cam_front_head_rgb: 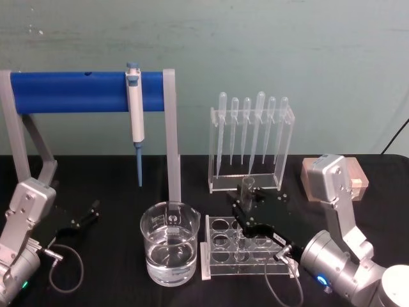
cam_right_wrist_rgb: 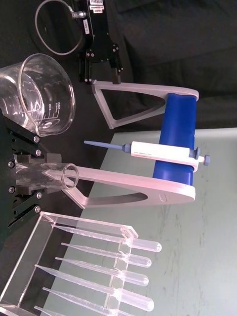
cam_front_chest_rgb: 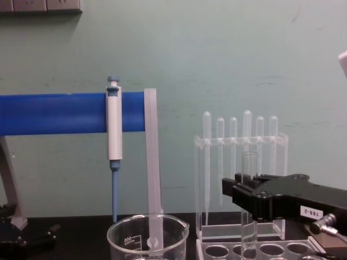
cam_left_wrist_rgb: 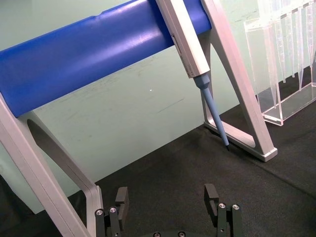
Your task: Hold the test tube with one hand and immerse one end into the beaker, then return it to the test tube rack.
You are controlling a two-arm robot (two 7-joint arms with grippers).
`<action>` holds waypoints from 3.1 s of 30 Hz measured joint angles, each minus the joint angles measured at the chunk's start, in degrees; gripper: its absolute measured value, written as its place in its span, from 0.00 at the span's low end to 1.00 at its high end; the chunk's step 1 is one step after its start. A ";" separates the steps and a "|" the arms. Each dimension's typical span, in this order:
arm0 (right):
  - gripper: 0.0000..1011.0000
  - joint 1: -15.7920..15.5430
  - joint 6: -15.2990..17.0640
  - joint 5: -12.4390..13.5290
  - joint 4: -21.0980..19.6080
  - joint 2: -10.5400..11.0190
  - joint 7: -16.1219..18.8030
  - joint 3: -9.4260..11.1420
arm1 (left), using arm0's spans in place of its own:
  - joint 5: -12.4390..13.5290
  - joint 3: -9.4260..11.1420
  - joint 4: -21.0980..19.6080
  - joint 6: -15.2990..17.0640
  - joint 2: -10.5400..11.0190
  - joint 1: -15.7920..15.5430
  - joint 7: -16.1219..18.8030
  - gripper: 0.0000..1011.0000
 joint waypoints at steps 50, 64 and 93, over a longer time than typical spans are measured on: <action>0.80 -0.42 -0.37 -0.01 0.85 -0.56 0.03 0.20 | 0.00 0.00 0.00 0.00 0.00 0.00 0.00 0.99; 0.99 -0.58 -0.67 0.66 -1.01 -0.30 -0.17 1.34 | 0.00 0.00 0.00 0.00 0.00 0.00 0.00 0.99; 0.99 -3.54 -3.33 3.68 -7.97 1.29 -4.18 9.44 | 0.00 0.00 0.00 0.00 0.00 0.00 0.00 0.99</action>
